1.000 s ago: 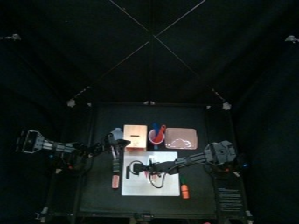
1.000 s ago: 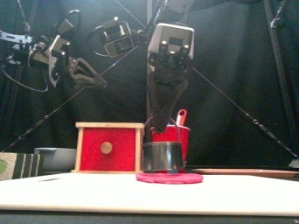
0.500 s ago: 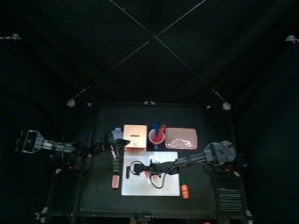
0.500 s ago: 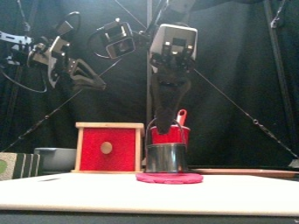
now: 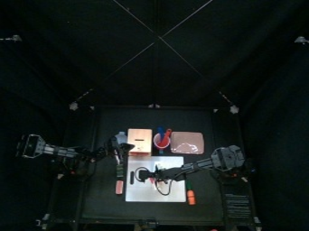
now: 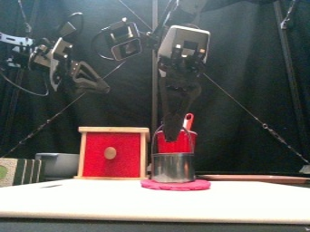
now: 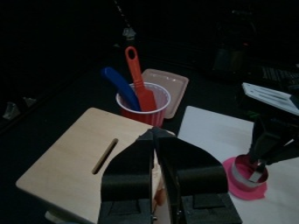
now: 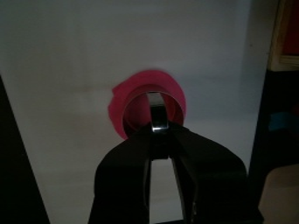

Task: Get the cutter from the drawer then cut the dough then place the extra dough in the bowl
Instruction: Cut the dough

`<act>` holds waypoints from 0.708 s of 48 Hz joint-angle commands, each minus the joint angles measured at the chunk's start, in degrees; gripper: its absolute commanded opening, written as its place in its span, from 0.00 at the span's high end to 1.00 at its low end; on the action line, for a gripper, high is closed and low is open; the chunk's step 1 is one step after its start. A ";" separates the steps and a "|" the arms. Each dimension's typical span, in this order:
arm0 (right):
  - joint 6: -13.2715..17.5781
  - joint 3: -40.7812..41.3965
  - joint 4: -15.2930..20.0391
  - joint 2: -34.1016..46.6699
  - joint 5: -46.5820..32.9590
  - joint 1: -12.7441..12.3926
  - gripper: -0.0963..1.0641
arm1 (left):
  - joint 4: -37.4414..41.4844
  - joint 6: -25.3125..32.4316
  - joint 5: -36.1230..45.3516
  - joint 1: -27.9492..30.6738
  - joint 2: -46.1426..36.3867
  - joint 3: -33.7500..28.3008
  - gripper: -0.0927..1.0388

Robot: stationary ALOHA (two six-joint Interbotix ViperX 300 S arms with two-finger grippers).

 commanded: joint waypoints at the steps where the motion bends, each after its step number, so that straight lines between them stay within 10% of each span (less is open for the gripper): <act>1: -0.09 -0.79 0.09 -3.34 -0.44 0.18 0.20 | 0.09 0.00 -0.53 0.09 -0.18 -1.23 0.53; 19: 0.09 3.69 -0.79 -10.46 -4.31 -0.09 0.07 | 4.66 0.35 -0.53 -4.13 0.00 -1.93 0.51; 34: -0.09 22.94 -3.25 -25.22 -27.42 -0.62 0.07 | 10.02 -0.26 -0.70 -12.48 0.62 -4.66 0.51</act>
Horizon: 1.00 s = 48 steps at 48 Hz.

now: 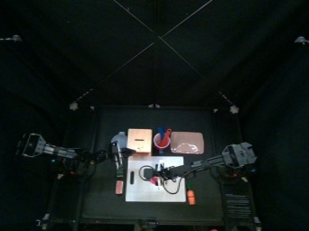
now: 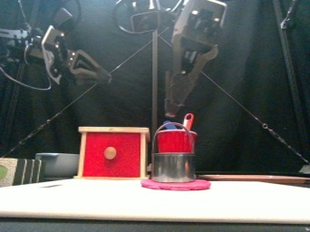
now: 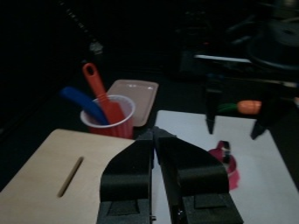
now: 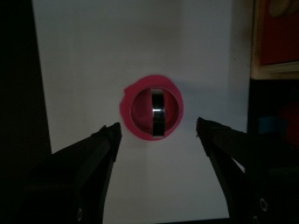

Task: Get the cutter from the drawer then cut the dough then place the extra dough in the bowl
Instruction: Cut the dough

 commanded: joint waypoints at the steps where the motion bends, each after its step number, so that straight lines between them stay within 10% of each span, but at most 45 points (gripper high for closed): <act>1: 0.44 6.50 -1.23 -8.00 -8.88 -0.79 0.07 | 1.93 -0.26 -0.62 -2.29 0.53 -2.90 0.51; 14: 0.35 21.01 1.23 -15.21 -32.52 -3.96 0.07 | 2.90 -3.78 -2.29 -5.01 8.79 -5.89 0.48; 26: -0.53 31.29 1.41 -13.62 -57.66 -6.06 0.07 | 2.81 -7.91 -4.83 -6.77 19.60 -11.16 0.23; 34: -2.29 34.72 2.02 -9.93 -69.61 -6.50 0.07 | 3.08 -8.79 -18.72 -10.72 27.86 -11.69 0.19; 48: -13.62 33.57 17.58 2.72 -81.30 -2.99 0.07 | -3.16 -15.82 -33.05 -15.21 43.07 -13.62 0.19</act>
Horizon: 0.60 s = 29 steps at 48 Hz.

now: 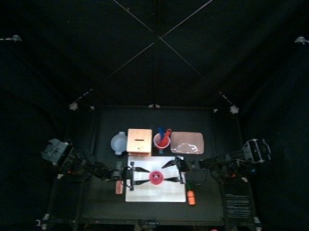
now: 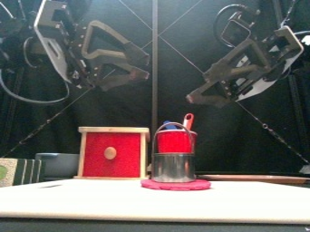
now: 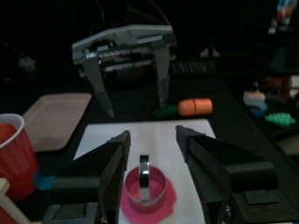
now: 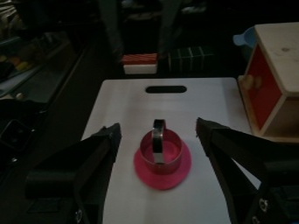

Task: Get the cutter from the drawer then cut the dough then place the extra dough in the bowl
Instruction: Cut the dough

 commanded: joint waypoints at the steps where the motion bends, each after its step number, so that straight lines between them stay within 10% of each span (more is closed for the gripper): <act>1: -2.55 -1.49 5.71 3.16 -5.27 2.46 0.07 | -1.67 -1.05 -1.58 -0.09 3.25 -2.37 0.19; 15: -4.13 -3.43 17.84 11.07 -13.18 11.69 0.07 | -1.14 -0.44 3.25 1.76 3.08 -2.64 0.19; 29: -4.13 -3.96 19.07 12.13 -13.10 12.22 0.07 | 0.79 2.02 9.76 6.06 2.64 -4.39 0.19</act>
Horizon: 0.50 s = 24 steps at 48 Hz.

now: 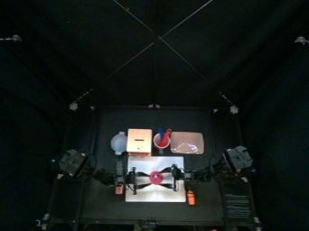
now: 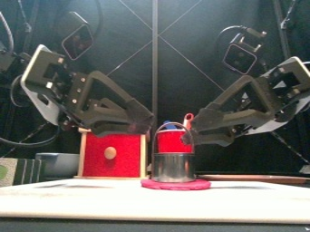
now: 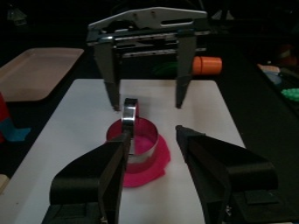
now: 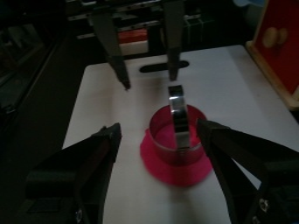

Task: Get the cutter from the drawer then cut the dough then place the extra dough in the bowl
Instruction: Cut the dough

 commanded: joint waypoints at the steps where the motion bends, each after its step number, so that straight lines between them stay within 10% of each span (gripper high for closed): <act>1: -0.26 -0.70 0.09 -1.32 -0.44 0.09 0.07 | 0.44 0.62 0.79 1.32 -1.76 -1.58 0.19; 24: -0.35 -2.11 2.29 -4.83 7.73 0.62 0.07 | 1.41 1.14 3.25 2.72 -0.88 -3.69 0.19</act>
